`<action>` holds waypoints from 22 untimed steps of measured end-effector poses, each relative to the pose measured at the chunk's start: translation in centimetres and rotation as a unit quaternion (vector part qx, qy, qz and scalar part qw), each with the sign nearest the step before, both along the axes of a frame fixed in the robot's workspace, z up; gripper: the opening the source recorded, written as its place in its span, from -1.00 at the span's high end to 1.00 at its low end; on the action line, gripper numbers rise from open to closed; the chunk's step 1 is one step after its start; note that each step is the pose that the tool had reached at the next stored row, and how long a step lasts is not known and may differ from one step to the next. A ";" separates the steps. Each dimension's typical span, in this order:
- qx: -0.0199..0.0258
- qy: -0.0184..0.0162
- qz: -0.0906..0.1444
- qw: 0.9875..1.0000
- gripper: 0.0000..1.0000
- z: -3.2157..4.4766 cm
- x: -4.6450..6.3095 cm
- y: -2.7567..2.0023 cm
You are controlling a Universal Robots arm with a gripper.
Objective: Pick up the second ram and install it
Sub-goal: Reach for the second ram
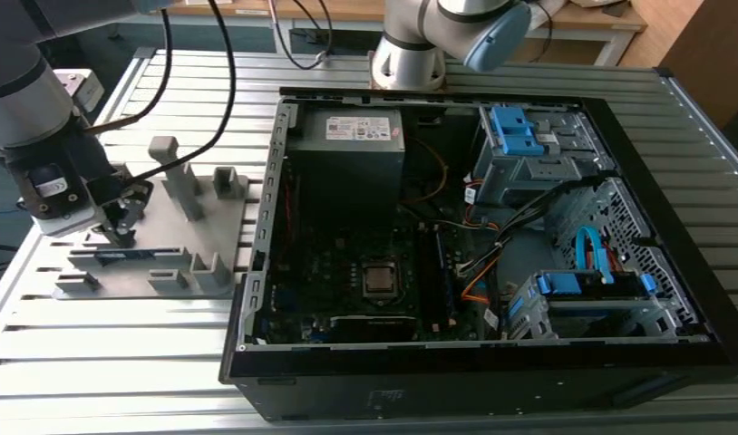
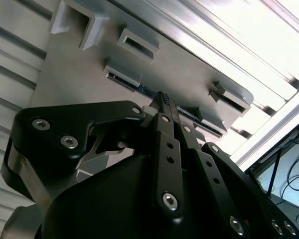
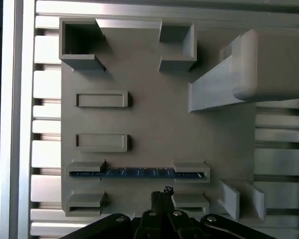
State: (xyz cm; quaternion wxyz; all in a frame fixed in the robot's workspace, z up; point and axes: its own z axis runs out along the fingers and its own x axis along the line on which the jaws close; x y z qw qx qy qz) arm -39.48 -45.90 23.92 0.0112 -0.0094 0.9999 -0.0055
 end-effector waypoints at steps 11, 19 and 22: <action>0.000 0.000 0.001 1.000 0.80 -2.01 -1.8 0.84; 0.000 -0.001 0.001 1.000 0.80 -2.61 -1.4 0.84; 0.000 -0.002 0.001 1.000 0.80 -2.61 -1.4 0.84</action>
